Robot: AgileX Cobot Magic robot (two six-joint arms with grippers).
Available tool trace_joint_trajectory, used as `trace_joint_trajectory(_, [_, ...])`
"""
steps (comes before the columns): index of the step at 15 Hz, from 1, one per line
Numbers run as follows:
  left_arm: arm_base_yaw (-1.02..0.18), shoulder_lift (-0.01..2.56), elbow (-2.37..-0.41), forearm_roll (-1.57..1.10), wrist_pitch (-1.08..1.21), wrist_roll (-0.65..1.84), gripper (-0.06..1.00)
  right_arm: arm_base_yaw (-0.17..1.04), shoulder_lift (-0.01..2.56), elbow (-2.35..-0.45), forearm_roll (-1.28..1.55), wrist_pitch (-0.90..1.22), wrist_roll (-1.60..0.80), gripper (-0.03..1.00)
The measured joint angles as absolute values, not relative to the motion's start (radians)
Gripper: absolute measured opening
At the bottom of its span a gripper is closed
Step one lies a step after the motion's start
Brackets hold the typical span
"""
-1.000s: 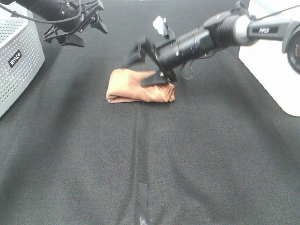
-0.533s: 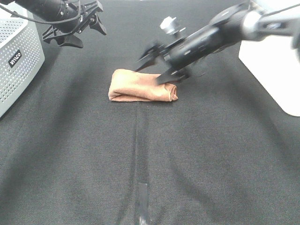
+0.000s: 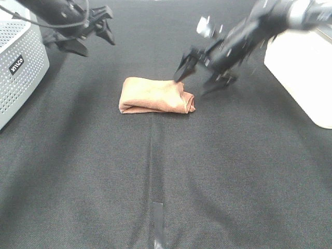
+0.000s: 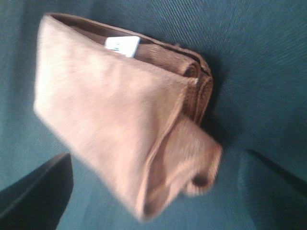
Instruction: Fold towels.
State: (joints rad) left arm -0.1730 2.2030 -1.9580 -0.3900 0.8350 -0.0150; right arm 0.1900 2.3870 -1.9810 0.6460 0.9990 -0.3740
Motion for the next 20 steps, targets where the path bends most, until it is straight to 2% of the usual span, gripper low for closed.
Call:
trace_joint_trajectory(6, [-0.173,2.006,-1.958,-0.284,1.089,0.000,0.73,0.190,2.154,-1.989,0.406,1.200,-0.231,0.87])
trace_joint_trajectory(8, [-0.173,1.930,-1.958,-0.237,1.135,0.005,0.73,0.190,2.090,-1.983,0.366,1.208,-0.196,0.87])
trace_joint_trajectory(11, [-0.173,1.831,-1.958,-0.134,1.208,0.005,0.73,0.190,1.955,-1.893,0.276,1.209,-0.144,0.87])
trace_joint_trajectory(13, [-0.173,1.746,-1.925,-0.053,1.209,0.012,0.73,0.190,1.812,-1.754,0.229,1.210,-0.125,0.87])
trace_joint_trajectory(15, [-0.173,1.642,-1.831,-0.030,1.210,0.013,0.73,0.190,1.677,-1.625,0.204,1.210,-0.116,0.87])
trace_joint_trajectory(20, [-0.173,1.268,-1.397,-0.026,1.213,0.000,0.73,0.190,1.256,-1.273,0.176,1.211,-0.115,0.87])
